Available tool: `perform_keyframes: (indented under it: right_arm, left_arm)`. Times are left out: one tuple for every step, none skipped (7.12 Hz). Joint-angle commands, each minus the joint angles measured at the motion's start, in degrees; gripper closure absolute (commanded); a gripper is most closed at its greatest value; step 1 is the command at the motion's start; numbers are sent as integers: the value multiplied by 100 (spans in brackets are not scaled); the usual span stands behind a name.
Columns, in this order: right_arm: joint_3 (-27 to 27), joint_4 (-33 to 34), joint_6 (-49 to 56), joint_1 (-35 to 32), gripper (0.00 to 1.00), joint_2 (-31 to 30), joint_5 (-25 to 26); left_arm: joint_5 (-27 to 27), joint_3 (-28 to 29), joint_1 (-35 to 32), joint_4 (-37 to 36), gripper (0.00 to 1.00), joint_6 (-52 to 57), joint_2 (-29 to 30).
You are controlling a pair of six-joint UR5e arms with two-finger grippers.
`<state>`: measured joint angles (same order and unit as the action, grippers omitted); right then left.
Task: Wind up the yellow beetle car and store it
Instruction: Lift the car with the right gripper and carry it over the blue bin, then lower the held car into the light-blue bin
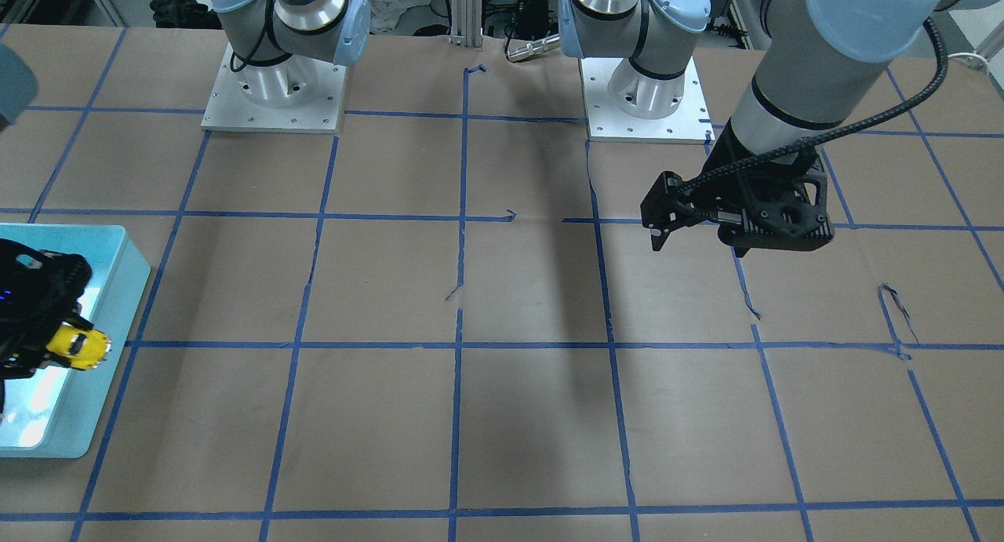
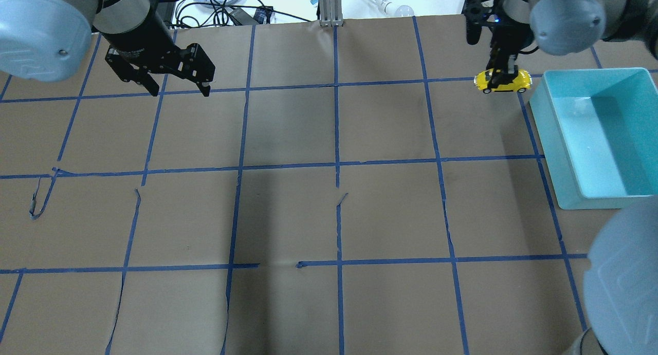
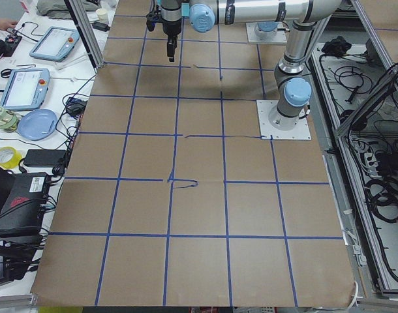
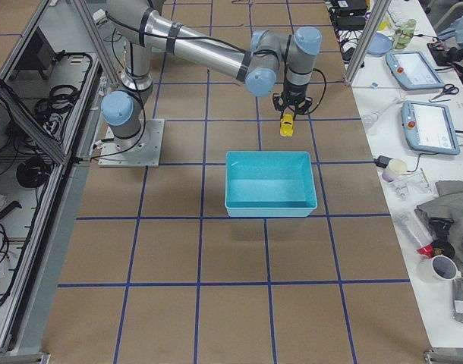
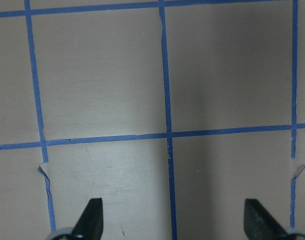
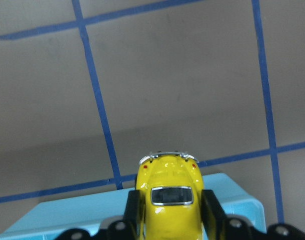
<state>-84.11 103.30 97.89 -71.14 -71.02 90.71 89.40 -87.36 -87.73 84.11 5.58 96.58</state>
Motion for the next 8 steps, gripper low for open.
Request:
perform_keyframes:
  right_arm:
    - [-69, -82, 563, 853, 100, -35, -105]
    - [-383, 13, 669, 1387, 100, 9, -358]
    - [-761, 397, 713, 1749, 100, 70, -561]
    - [-1034, 871, 740, 1884, 100, 236, -659]
    - [-1141, 1172, 862, 1885, 100, 385, -834]
    - [-1316, 1601, 898, 1885, 96, 544, -966]
    - [-1605, 1866, 916, 1885, 96, 563, -985]
    - [-1739, 2052, 899, 1885, 95, 571, -994]
  left_arm:
    - [43, -44, -16, 0, 0, 31, -43]
    - [34, -62, -16, 0, 0, 31, -43]
    - [34, -79, -8, -9, 0, 23, -52]
    - [8, -80, -8, -18, 0, 23, -43]
    - [-1, -88, -8, -35, 0, 83, -43]
    - [-36, -97, -16, -35, 0, -20, -17]
    - [-10, -106, -8, -35, 0, -13, -25]
    - [-1, -123, -8, -44, 0, 31, -34]
